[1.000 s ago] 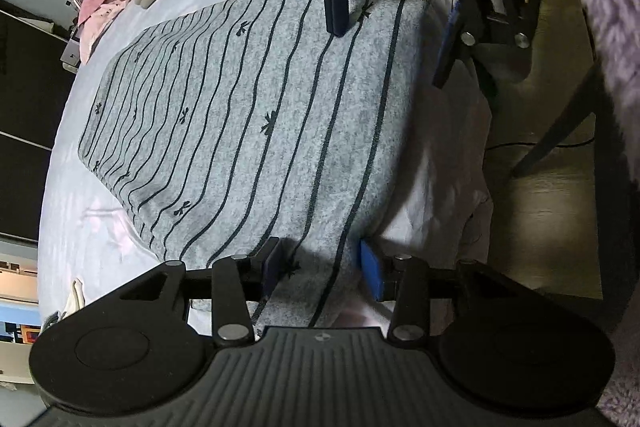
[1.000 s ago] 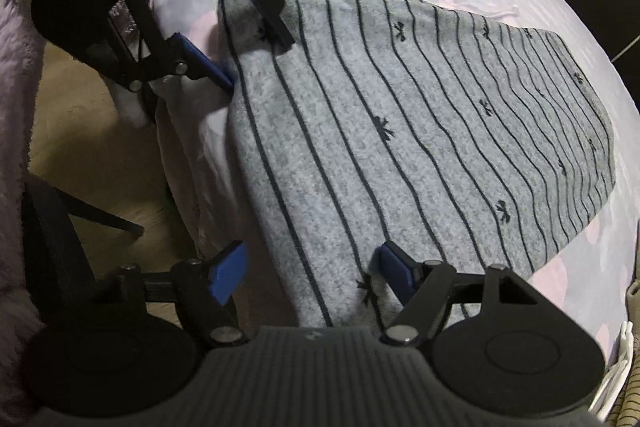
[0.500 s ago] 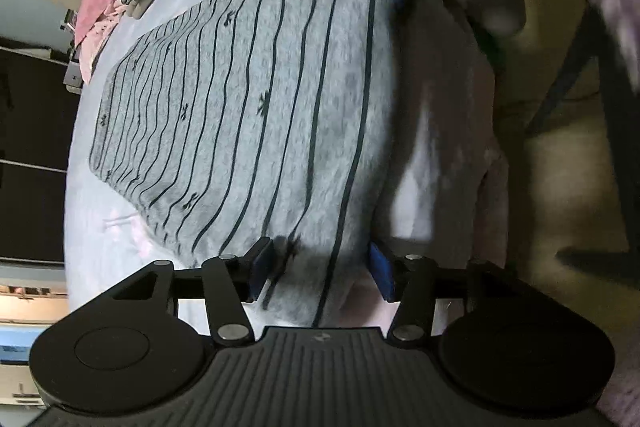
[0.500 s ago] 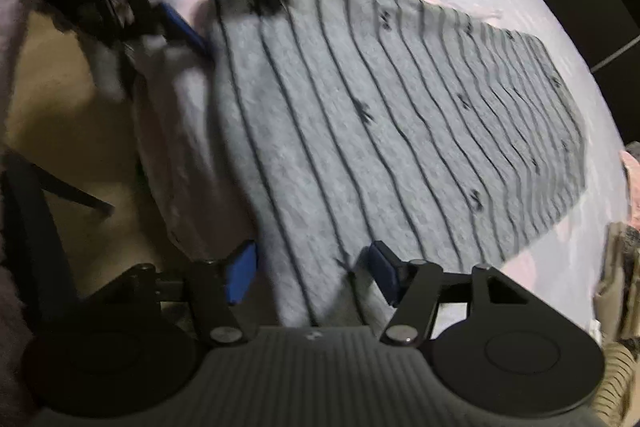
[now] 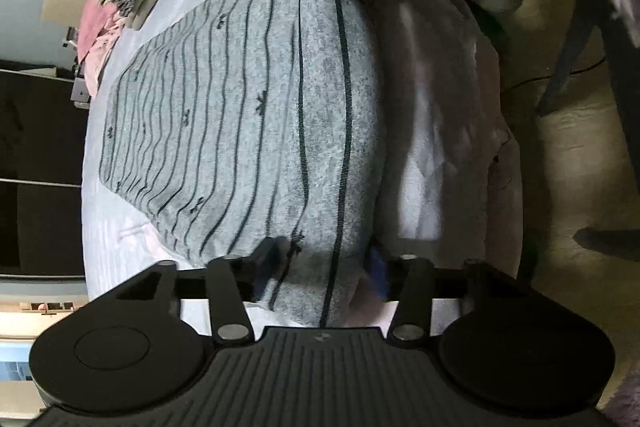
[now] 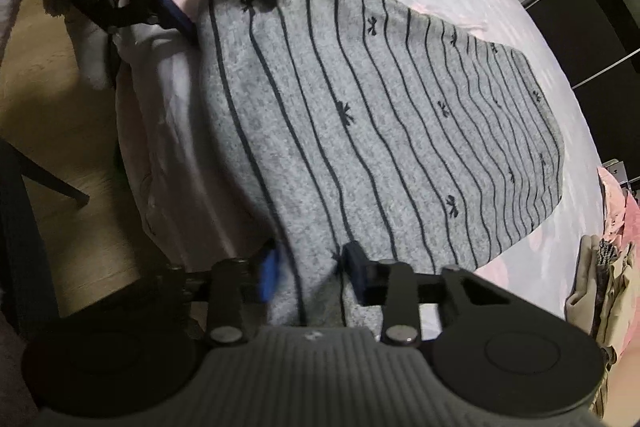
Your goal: Fold clothes
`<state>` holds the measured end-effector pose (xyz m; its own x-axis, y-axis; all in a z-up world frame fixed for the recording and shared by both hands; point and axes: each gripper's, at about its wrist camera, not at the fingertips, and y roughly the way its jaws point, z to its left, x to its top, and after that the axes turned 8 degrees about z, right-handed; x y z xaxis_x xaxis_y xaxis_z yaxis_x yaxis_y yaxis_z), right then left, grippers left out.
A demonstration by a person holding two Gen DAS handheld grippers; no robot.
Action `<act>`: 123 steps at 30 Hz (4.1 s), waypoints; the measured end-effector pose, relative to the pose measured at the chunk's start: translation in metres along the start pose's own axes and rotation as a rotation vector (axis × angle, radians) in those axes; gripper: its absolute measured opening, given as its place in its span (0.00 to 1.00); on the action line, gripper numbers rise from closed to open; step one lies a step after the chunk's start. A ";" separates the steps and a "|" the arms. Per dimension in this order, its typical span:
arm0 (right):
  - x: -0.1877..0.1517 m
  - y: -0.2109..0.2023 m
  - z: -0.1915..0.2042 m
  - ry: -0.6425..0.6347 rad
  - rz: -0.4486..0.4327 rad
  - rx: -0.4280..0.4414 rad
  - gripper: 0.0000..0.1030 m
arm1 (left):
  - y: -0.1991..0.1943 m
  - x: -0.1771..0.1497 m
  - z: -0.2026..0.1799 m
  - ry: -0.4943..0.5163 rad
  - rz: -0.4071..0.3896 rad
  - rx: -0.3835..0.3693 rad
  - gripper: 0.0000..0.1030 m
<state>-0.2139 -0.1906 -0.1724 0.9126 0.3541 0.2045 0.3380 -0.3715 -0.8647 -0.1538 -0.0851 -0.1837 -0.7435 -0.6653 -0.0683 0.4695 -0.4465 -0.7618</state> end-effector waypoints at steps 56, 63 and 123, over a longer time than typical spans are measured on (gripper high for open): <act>0.029 -0.065 -0.193 0.394 -0.187 -0.051 0.18 | -0.023 -0.017 0.268 -0.654 -0.254 -0.185 0.13; 0.053 -0.008 -0.256 0.439 -0.138 -0.003 0.18 | 0.046 0.001 0.317 -0.631 -0.194 -0.222 0.13; -0.011 0.058 -0.146 0.759 0.063 0.165 0.47 | 0.072 -0.064 0.204 -1.358 -0.079 -0.397 0.22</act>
<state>-0.1706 -0.3413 -0.1574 0.8569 -0.3693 0.3598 0.2963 -0.2183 -0.9298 0.0247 -0.1967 -0.1023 0.3751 -0.7975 0.4725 0.1171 -0.4648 -0.8776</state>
